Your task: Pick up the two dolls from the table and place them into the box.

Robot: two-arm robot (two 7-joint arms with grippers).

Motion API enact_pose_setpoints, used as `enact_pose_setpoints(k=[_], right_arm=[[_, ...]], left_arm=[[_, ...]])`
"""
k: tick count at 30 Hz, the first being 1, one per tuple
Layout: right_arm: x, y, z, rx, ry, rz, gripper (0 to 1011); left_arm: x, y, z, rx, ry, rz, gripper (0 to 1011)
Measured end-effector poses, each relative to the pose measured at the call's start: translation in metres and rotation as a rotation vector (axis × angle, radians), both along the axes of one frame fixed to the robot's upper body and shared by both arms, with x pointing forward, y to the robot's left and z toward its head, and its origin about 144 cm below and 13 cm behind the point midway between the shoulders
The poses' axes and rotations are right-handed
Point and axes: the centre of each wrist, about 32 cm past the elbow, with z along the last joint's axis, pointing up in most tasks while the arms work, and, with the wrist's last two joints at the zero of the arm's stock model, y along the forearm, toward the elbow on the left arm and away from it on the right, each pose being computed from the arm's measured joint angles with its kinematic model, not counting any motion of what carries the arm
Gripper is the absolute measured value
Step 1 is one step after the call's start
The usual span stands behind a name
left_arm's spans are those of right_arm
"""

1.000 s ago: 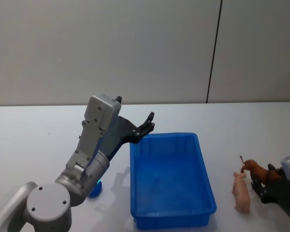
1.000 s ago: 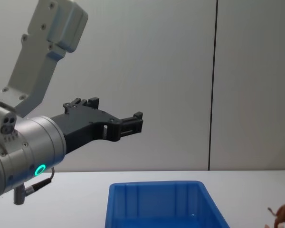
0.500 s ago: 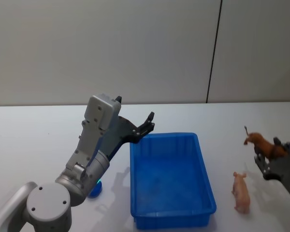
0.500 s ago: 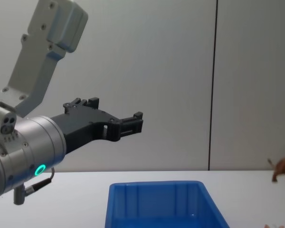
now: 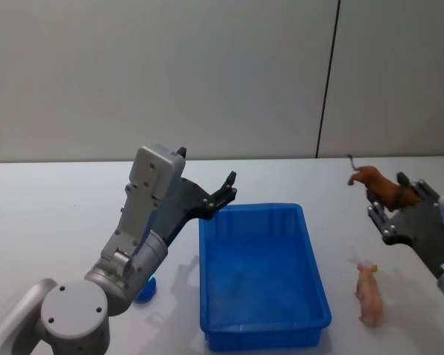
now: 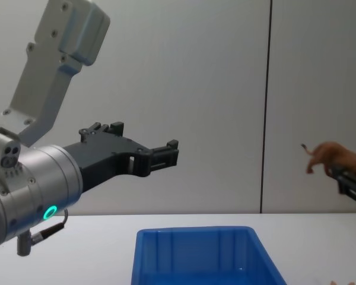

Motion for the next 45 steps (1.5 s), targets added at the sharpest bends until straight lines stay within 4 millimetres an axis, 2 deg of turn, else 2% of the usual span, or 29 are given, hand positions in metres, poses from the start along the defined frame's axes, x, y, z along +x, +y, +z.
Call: enact_pose_setpoints(k=[14, 28, 32, 34, 35, 41, 45], right_arm=[[0.017, 0.021, 0.015, 0.039, 0.041, 0.179, 519], [0.052, 0.064, 0.019, 0.060, 0.230, 0.365, 524], [0.060, 0.074, 0.018, 0.058, 0.274, 0.397, 624], [0.065, 0.081, 0.018, 0.056, 0.299, 0.416, 722], [0.067, 0.083, 0.018, 0.055, 0.308, 0.423, 722], [0.077, 0.096, 0.018, 0.050, 0.359, 0.463, 918], [0.079, 0.100, 0.018, 0.049, 0.371, 0.474, 976]], left_arm=[[0.000, 0.000, 0.000, 0.000, 0.000, 0.000, 1002], [0.000, 0.000, 0.000, 0.000, 0.000, 0.000, 1001], [0.000, 0.000, 0.000, 0.000, 0.000, 0.000, 1001], [0.000, 0.000, 0.000, 0.000, 0.000, 0.000, 1001], [0.000, 0.000, 0.000, 0.000, 0.000, 0.000, 1002], [0.000, 0.000, 0.000, 0.000, 0.000, 0.000, 1002], [0.000, 0.000, 0.000, 0.000, 0.000, 0.000, 1002]])
